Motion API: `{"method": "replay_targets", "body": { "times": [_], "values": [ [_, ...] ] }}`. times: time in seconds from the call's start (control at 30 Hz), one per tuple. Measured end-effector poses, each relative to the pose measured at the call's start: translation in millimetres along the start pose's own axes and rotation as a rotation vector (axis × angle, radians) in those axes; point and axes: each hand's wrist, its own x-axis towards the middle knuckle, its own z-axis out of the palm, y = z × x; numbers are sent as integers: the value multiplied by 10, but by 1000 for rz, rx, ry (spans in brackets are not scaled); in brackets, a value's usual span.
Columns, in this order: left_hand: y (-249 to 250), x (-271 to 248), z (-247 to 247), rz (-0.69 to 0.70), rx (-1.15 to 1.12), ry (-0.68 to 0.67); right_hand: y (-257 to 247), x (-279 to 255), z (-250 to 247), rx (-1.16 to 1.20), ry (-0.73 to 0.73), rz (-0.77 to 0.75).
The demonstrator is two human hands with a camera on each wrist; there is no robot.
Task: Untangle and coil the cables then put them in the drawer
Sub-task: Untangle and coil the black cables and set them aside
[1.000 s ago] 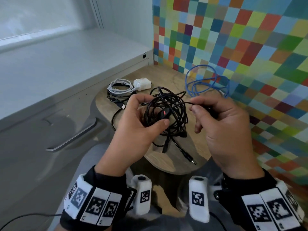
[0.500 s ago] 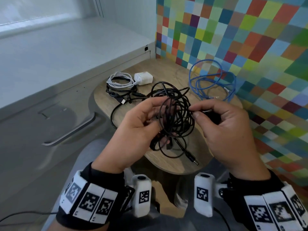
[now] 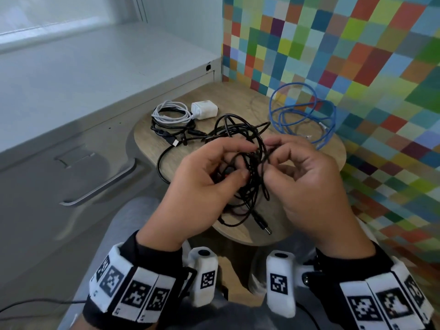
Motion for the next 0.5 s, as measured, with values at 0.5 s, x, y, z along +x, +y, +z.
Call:
{"method": "replay_targets", "body": {
  "times": [0.5],
  "values": [
    [82,41,-70,73,-184,271,-30,32,-177,0,80,-42]
  ]
}}
